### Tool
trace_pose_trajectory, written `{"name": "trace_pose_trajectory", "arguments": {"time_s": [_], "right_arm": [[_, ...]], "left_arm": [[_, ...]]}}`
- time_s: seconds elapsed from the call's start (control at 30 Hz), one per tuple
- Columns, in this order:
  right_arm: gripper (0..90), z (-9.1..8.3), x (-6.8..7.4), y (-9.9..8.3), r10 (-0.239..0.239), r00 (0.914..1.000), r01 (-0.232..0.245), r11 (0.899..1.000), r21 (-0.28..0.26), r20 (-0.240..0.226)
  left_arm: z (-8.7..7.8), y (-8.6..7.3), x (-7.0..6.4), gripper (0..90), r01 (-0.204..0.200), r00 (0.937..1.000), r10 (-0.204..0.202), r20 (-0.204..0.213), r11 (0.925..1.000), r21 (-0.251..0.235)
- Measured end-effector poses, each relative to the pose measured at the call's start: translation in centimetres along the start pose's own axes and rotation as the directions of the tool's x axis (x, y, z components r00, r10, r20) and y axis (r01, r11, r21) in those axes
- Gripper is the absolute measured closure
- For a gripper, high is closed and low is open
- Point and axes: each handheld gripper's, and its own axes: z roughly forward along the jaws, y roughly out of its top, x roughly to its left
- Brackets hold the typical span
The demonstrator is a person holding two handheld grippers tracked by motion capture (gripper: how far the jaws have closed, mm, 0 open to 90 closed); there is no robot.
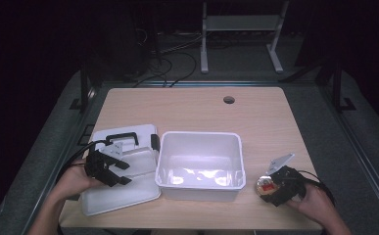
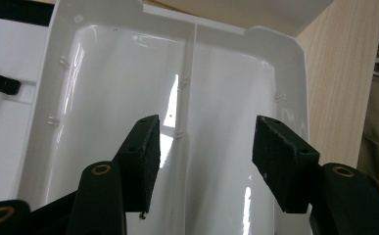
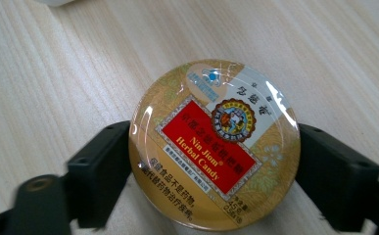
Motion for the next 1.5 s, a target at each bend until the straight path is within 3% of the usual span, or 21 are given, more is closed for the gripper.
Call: {"name": "trace_pose_trajectory", "arguments": {"time_s": [0.13,0.33,0.47,0.6,0.7,1.0,1.33,1.5], "right_arm": [[19.5,0.0,0.0,0.0,0.004,1.0000,-0.004,1.000,0.002,0.000],[19.8,-0.4,-0.1,0.3,-0.042,0.9991,0.041,0.999,0.031,0.005],[19.8,-1.1,-0.4,0.4,-0.055,0.9984,0.056,0.998,0.025,-0.014],[19.8,-2.0,-0.9,0.9,-0.086,0.9963,0.086,0.996,0.026,-0.011],[19.8,-2.9,-1.2,1.3,-0.097,0.9952,0.097,0.995,0.020,-0.002],[19.8,-5.8,-1.9,3.6,-0.143,0.9897,0.143,0.990,-0.003,0.011],[19.8,-7.9,-1.7,6.4,-0.201,0.9794,0.201,0.979,-0.008,0.017],[19.9,-8.8,-1.5,7.4,-0.221,0.9752,0.221,0.975,-0.015,0.018]], "left_arm": [[-0.2,0.0,-0.4,40.5,-0.006,1.0000,0.007,0.002,0.9997,-0.023],[-0.1,-0.1,-0.5,37.6,0.001,0.9999,-0.002,-0.013,0.9987,-0.050],[0.0,-0.2,-0.3,36.6,0.009,0.9999,-0.010,-0.010,0.9966,-0.081],[0.1,-0.1,-0.4,35.3,0.008,0.9996,-0.010,-0.027,0.9972,-0.074],[0.2,-0.1,-0.6,34.0,0.019,0.9994,-0.021,-0.028,0.9954,-0.094],[0.0,-0.1,-1.1,31.2,0.014,0.9989,-0.018,-0.044,0.9946,-0.103],[0.2,-0.5,-0.5,19.2,0.072,0.9962,-0.078,-0.038,0.9877,-0.139],[0.3,-0.5,-0.5,17.7,0.072,0.9961,-0.078,-0.042,0.9881,-0.136]]}}
